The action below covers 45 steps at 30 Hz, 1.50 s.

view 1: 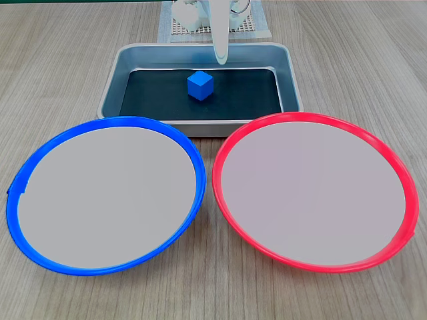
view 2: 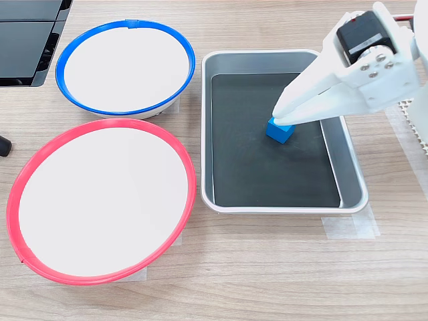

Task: Move a blue block from tray to blue dish

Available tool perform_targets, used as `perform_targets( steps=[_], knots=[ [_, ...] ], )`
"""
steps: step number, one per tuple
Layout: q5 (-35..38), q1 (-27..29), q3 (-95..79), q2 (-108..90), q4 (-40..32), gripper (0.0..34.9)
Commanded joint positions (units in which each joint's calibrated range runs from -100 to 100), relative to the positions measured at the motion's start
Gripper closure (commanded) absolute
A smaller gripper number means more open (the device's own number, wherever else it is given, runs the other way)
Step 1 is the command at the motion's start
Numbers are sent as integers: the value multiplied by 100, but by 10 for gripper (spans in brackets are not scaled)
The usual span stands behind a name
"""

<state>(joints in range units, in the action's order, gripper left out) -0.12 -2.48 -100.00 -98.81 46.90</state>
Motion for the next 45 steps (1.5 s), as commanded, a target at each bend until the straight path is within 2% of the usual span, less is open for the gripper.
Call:
perform_targets(
  steps=[1, 6, 11, 14, 18, 21, 22, 23, 24, 27, 29, 33, 41, 45],
  knots=[
    [-15, 8, 0, -17, 35, 346],
    [122, -218, 0, -17, 35, 346],
    [29, -77, 191, 316, 176, 347],
    [694, 149, 1238, 1262, 605, 348],
    [1753, 572, 3113, 3215, 1785, 348],
    [2330, 977, 4269, 4725, 2058, 347],
    [2432, 1052, 4561, 5100, 2099, 341],
    [2540, 1109, 4816, 5450, 2173, 318],
    [2598, 1128, 4952, 5680, 2190, 301],
    [2965, 1128, 5189, 6508, 1942, 206],
    [3204, 1147, 5089, 6780, 1695, 171],
    [3551, 1260, 4925, 7301, 1472, 161],
    [3575, 1137, 4706, 7983, 1034, 154],
    [3560, 987, 4524, 8085, 836, 168]
  ],
)
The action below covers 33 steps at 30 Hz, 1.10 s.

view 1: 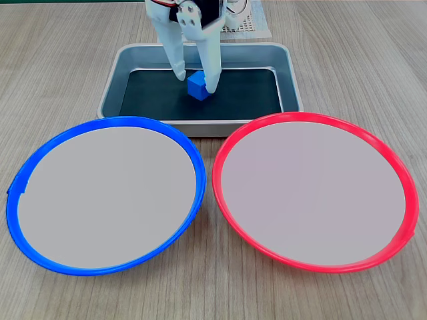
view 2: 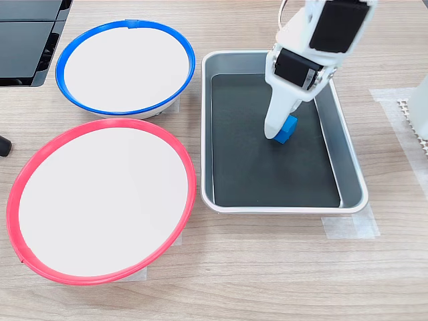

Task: Move a blue block from tray to blue dish

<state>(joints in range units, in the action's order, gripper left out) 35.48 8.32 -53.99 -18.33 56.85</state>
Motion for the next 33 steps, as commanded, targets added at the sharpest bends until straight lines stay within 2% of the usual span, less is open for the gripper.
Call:
perform_targets(
  steps=[1, 2, 4, 5, 12, 15, 20, 23, 27, 31, 32, 33],
  knots=[
    [0, -131, -131, 46, -208, 183],
    [0, -168, -186, 55, -241, 202],
    [-10, -244, -240, 55, -266, 318],
    [-39, -281, -213, 38, -225, 346],
    [-357, -394, 1762, -65, 1269, 348],
    [-615, -272, 3037, 234, 1286, 348],
    [-762, 142, 3975, 1240, 80, 348],
    [-601, 434, 3820, 2434, -1892, 347],
    [-479, 490, 3738, 3116, -3114, 315],
    [-469, 462, 3592, 3244, -3708, 207],
    [-464, 453, 3492, 3185, -3857, 153],
    [-469, 443, 3428, 3134, -3923, 131]
  ],
)
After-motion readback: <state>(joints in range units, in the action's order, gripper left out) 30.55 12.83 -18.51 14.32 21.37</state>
